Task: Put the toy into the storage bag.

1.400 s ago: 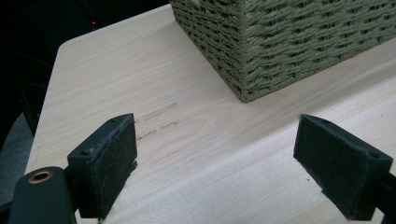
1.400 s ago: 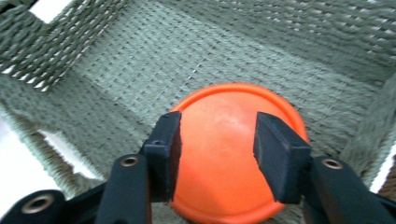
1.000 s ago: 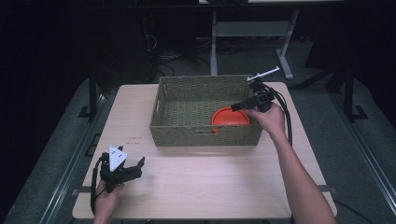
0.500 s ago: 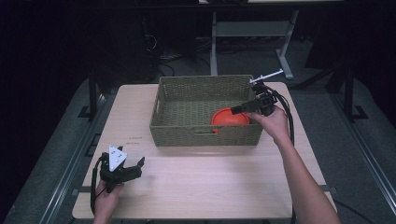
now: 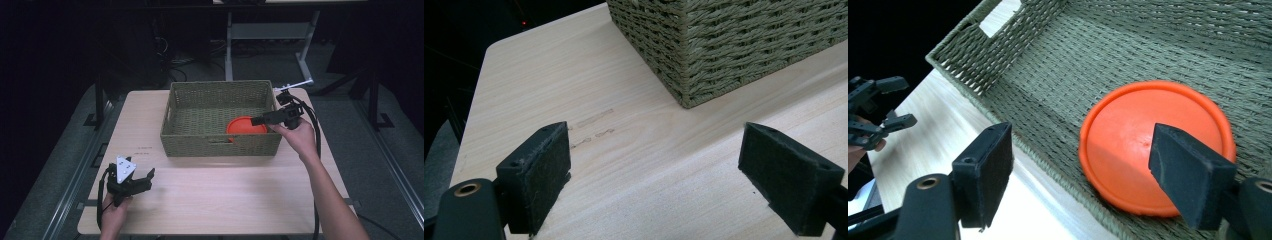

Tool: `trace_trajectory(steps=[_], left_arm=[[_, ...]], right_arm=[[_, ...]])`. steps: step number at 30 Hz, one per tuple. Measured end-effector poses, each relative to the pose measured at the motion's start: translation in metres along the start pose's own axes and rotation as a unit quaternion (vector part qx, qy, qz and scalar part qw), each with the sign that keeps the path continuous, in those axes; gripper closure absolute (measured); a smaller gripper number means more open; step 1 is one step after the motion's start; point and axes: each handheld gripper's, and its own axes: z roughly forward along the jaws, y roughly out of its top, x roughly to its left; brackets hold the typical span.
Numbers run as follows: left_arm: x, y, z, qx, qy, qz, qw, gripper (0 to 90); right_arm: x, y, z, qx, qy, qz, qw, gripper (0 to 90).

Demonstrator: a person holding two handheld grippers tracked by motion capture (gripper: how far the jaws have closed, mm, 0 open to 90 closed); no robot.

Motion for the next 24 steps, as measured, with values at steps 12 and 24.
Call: trace_trajectory(steps=[12,24], left_arm=[[0.0,0.0,0.0,0.0,0.0,0.0,1.0,12.8],[0.0,0.0,0.0,0.002,0.0,0.0,1.0,12.8]], right_arm=[[0.008,-0.016,-0.013,-0.009,0.008,-0.012,0.9999,23.5],[0.014,-0.04,-0.025,-0.012,0.016,-0.022,0.9996,22.4]])
